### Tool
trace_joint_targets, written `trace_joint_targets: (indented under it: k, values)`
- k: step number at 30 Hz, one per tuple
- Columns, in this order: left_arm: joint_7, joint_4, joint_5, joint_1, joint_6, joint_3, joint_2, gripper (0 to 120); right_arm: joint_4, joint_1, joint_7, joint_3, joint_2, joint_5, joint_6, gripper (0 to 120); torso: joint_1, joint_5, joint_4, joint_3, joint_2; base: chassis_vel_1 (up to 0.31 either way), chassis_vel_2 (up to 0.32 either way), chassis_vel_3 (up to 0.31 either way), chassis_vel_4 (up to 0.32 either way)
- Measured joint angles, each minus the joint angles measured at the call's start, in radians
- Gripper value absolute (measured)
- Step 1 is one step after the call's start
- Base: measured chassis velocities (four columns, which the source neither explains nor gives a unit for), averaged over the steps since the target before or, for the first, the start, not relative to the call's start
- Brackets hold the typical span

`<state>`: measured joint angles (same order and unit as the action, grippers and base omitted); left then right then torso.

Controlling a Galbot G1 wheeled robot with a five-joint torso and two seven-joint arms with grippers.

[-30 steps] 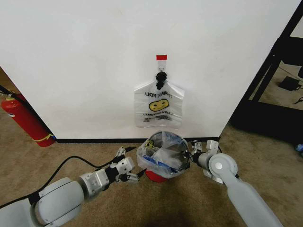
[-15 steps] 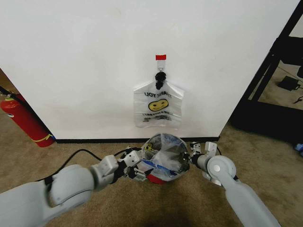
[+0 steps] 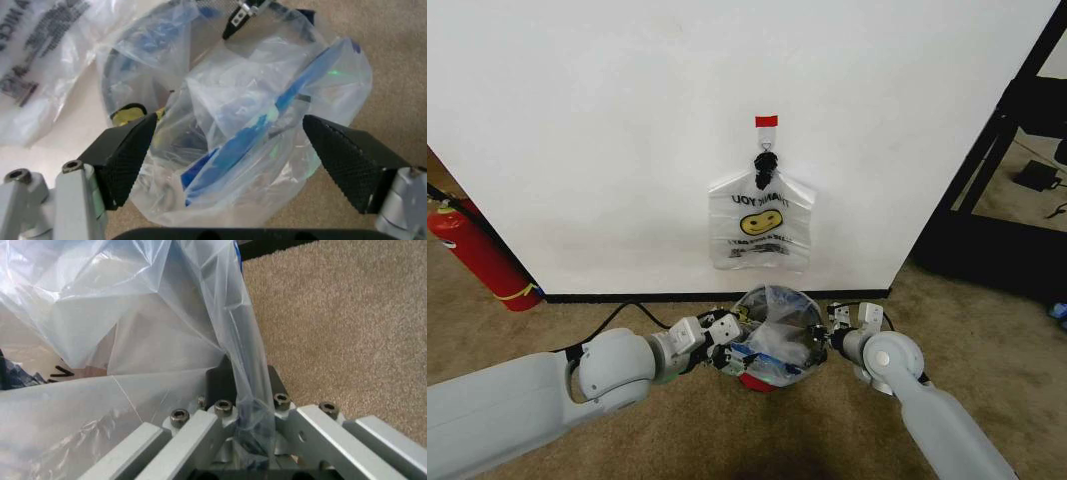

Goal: Pick up the garbage bag from the wall and place it over the trash bin.

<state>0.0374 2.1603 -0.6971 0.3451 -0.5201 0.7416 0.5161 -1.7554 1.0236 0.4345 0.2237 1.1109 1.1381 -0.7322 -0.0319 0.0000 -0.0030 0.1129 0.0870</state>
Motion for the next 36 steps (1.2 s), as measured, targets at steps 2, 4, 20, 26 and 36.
trace_joint_targets:
  k: [2, 4, 20, 26, 36]
  values:
    - [0.0, -0.003, 0.005, 0.0, -0.001, 0.005, 0.002, 86, 0.001, 0.0, -0.002, 0.0, 0.0, -0.001, 0.0, 0, 0.0, 0.0, 0.0, 0.0, 0.0, 0.0, 0.0, 0.0, 0.0]
    - [-0.001, -0.017, 0.015, -0.004, -0.002, 0.018, 0.009, 86, 0.002, -0.001, -0.005, 0.0, -0.001, -0.004, 0.0, 0, 0.0, -0.0001, 0.0, 0.0, 0.0, 0.0, 0.0, 0.0, 0.0]
    - [0.004, -0.057, 0.029, -0.03, 0.002, 0.08, 0.039, 28, 0.007, 0.0, -0.008, -0.004, 0.001, -0.013, 0.001, 0, 0.0, 0.0, -0.0001, 0.0, 0.0, 0.0, 0.0, 0.0, 0.0]
    - [0.017, -0.055, 0.012, 0.003, 0.001, 0.063, 0.039, 7, 0.008, 0.003, -0.007, -0.004, 0.007, -0.013, 0.001, 0, 0.0, 0.0, -0.0001, 0.0, 0.0, 0.0, 0.0, 0.0, 0.0]
    - [0.058, -0.032, 0.025, 0.18, 0.032, -0.101, 0.024, 0, -0.004, 0.015, 0.037, 0.013, 0.052, 0.023, 0.002, 0, 0.0, -0.0002, -0.0003, 0.0, 0.0, 0.0, 0.0, 0.0, 0.0]
